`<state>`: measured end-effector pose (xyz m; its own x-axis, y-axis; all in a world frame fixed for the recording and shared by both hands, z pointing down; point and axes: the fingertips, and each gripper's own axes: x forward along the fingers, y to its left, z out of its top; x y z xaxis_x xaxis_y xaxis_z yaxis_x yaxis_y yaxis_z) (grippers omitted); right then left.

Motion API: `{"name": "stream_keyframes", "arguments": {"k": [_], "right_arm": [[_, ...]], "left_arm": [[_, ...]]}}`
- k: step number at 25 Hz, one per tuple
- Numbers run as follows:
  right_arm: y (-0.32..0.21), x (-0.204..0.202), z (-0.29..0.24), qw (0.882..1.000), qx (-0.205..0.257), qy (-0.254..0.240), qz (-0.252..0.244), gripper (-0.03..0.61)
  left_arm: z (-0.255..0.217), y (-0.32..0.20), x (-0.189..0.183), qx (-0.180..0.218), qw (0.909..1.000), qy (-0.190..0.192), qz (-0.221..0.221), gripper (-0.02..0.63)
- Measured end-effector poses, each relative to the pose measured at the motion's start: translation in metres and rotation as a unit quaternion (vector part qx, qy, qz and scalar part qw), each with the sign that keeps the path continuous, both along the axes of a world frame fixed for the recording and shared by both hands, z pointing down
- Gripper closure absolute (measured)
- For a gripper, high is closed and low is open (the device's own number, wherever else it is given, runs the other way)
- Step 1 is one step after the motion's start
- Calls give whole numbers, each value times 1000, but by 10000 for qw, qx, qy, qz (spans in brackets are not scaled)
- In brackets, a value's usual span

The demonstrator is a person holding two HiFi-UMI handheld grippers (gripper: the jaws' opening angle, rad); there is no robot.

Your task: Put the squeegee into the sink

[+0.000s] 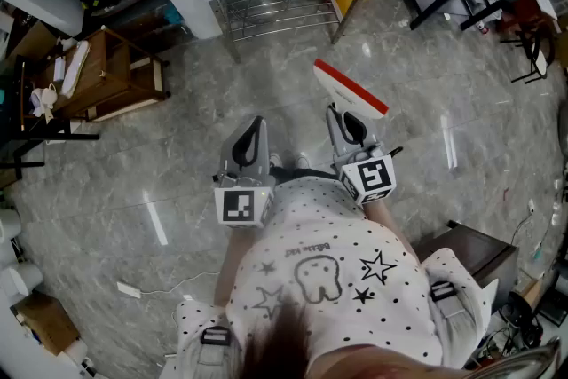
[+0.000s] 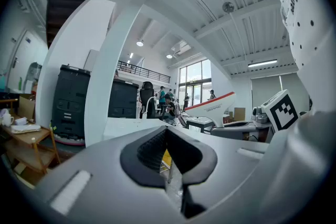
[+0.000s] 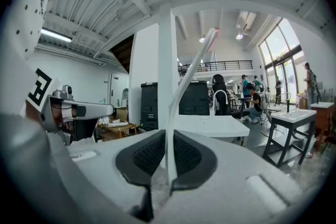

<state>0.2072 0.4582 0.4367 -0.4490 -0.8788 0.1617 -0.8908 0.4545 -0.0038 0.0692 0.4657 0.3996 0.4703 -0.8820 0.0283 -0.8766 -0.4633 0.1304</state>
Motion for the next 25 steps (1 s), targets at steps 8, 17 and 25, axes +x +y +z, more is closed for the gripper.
{"name": "stream_keyframes", "arguments": {"k": [8, 17, 25], "right_arm": [[6, 3, -4, 9999, 53, -27, -105, 554], [17, 2, -3, 9972, 66, -270, -688, 554], [22, 18, 4, 9958, -106, -433, -803, 554]], "left_arm": [[5, 3, 2, -57, 9998, -184, -71, 621], [5, 7, 21, 99, 9998, -165, -94, 618], [5, 18, 36, 152, 9998, -50, -133, 618]]}}
